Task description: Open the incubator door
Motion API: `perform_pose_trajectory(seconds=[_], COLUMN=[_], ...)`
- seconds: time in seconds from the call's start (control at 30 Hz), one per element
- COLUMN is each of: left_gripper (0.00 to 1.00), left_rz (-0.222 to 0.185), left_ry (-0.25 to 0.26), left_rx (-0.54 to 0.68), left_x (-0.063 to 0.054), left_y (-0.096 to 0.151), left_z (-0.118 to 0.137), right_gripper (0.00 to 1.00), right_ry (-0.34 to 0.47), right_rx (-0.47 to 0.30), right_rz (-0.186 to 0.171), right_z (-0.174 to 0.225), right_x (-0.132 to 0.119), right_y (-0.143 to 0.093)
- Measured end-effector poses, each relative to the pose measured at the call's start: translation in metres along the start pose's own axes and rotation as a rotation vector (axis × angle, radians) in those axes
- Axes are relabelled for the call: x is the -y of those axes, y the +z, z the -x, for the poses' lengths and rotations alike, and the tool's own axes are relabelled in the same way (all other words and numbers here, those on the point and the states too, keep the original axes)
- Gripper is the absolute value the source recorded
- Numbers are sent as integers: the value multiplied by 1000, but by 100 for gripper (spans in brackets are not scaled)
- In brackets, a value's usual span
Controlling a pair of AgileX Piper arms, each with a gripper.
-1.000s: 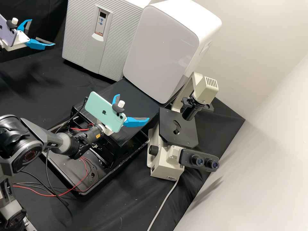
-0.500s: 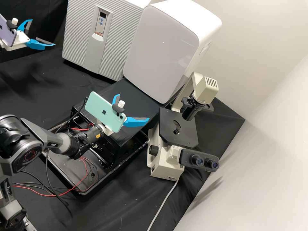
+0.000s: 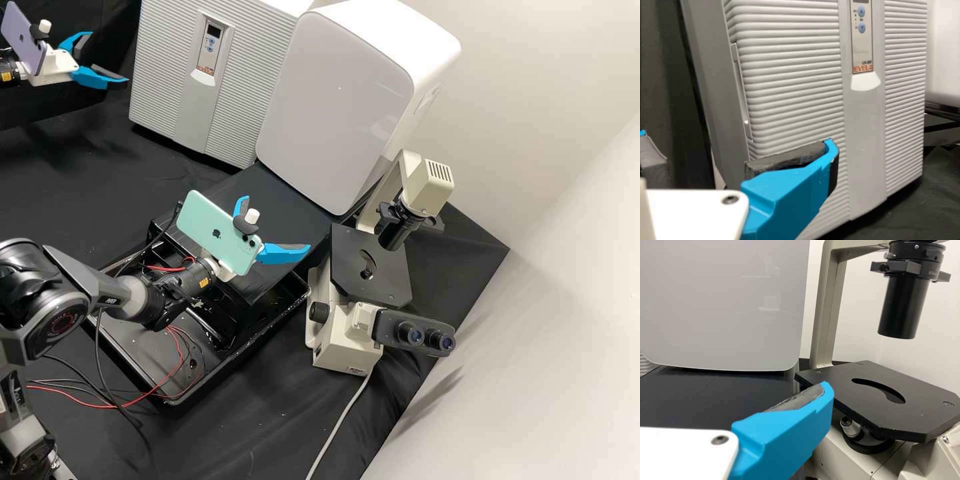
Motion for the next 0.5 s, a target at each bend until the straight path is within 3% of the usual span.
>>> perform_pose_trajectory(seconds=[0.1, 0.3, 0.5], left_gripper=[100, 100, 100], left_rz=[-25, -31, -63], left_ry=[26, 97, 118], left_rx=[28, 109, 199], left_x=[-5, -21, -25], left_y=[-15, -35, -49], left_z=[-16, -41, -65], right_gripper=[100, 100, 100], right_ry=[0, 0, 0], right_rx=[0, 0, 0], right_rz=[0, 0, 0], right_z=[0, 0, 0], right_x=[0, 0, 0], right_y=[0, 0, 0])
